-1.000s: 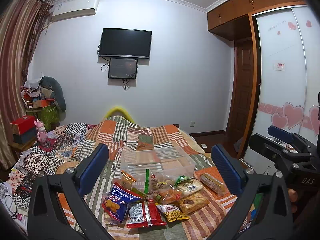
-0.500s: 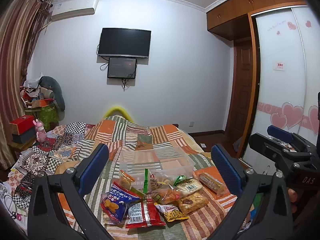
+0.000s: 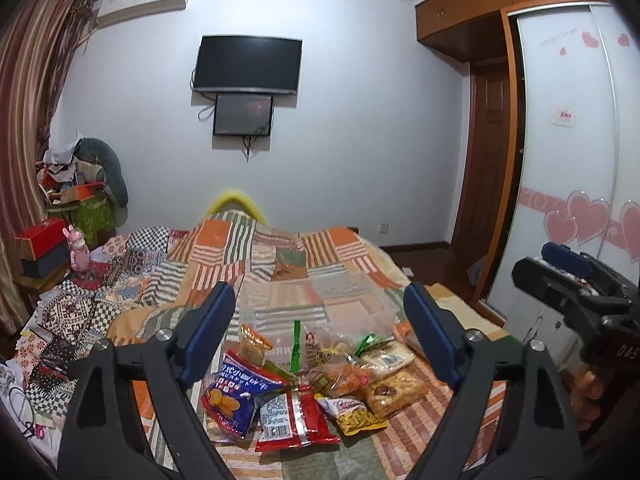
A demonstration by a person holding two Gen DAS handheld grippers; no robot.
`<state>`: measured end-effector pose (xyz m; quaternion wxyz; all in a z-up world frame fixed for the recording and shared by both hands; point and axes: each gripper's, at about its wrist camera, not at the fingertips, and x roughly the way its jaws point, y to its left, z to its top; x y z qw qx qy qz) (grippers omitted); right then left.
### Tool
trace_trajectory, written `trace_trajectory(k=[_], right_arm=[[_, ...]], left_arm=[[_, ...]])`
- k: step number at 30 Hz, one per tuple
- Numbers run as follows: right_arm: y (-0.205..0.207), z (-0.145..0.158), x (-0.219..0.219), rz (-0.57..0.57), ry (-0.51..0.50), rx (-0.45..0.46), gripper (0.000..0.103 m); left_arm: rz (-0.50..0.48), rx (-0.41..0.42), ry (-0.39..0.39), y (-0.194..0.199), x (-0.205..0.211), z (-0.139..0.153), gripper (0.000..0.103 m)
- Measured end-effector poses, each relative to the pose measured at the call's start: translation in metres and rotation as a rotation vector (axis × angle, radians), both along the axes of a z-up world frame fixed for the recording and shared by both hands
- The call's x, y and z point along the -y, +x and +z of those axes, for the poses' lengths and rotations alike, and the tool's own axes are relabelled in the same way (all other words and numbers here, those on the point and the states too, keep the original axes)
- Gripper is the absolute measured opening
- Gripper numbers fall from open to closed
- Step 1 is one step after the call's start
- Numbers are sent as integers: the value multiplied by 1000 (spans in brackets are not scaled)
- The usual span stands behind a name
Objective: Organize snacks
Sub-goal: 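Grasp the blue biscuit bag with the left gripper while the right grasps the gold-striped bread pack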
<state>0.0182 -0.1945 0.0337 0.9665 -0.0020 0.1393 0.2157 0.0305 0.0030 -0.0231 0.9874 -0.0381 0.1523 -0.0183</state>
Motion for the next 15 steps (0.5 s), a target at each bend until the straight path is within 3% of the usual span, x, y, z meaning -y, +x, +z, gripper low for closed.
trace_trajectory(k=[5, 10, 15], right_arm=[[12, -9, 0, 8, -19, -43, 85], [33, -26, 4, -3, -34, -120, 72], [59, -50, 13, -31, -60, -217, 66]], left_arm=[[7, -77, 8, 20, -11, -18, 77], [33, -178, 38, 45, -28, -46, 76], [26, -295, 44, 71, -49, -79, 76]])
